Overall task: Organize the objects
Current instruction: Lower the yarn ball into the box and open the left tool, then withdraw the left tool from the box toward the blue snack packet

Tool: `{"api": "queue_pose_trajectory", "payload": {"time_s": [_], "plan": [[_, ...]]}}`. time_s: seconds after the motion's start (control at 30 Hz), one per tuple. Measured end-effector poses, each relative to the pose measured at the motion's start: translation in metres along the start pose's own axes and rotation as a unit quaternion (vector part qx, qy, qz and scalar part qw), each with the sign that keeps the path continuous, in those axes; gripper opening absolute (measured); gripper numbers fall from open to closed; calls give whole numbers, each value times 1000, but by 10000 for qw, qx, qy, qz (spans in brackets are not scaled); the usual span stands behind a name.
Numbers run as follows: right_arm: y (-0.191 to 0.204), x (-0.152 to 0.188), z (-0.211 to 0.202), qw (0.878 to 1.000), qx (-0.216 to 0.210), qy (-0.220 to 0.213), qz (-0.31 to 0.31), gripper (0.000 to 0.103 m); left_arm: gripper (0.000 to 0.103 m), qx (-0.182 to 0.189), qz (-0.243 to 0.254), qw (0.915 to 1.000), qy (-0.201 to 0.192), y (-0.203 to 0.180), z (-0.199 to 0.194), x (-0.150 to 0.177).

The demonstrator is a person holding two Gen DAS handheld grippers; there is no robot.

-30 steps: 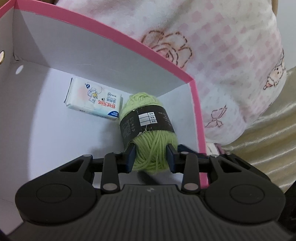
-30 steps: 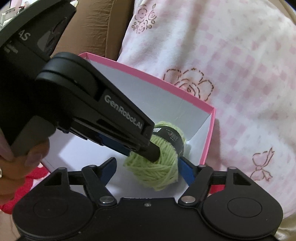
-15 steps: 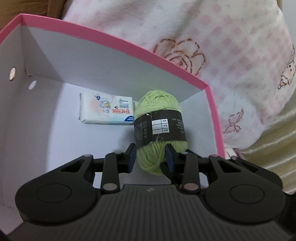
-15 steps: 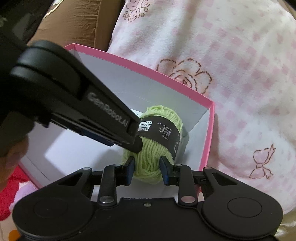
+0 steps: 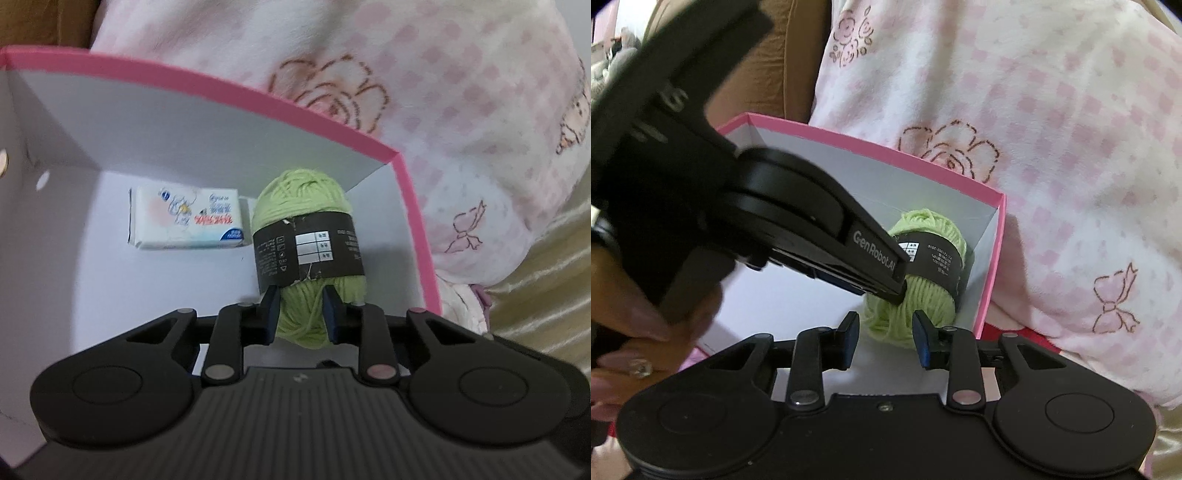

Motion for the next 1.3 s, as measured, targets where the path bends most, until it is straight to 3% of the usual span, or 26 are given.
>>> {"api": "queue_pose_trajectory", "payload": {"time_s": [0.1,0.17,0.27,0.5,0.7,1.0,1.3], "plan": [[0,3,-5,9992,-191,45,334,37,26,137,-278,9994,154,10,0,0],[-6,7,-13,9944,-467,144,933,37,24,135,-271,9994,135,13,-7,-1],[-10,8,-19,9878,-791,62,1337,37,24,75,-123,9998,106,11,-20,1],[-17,8,-21,9903,-711,-49,1191,38,27,-81,267,9996,84,-1,-61,8],[-7,-2,-54,9913,-641,-271,1117,40,32,-347,561,9976,195,-9,-103,18],[6,-5,-98,9943,-446,-384,891,43,36,-605,709,9956,17,-7,-175,37],[31,-4,-141,9955,-534,-398,674,55,40,-635,774,9950,25,-15,-223,67]]}}
Point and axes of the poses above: each gripper's, at about its wrist camera, not at the fingertips, and z roughly the way its jaws point, y to its left, x to its underside, the point moved 10 cm from there along z, roughly the way its jaws point, and after that the axes turned 5 degrees about -x, right-handed, at the moved point
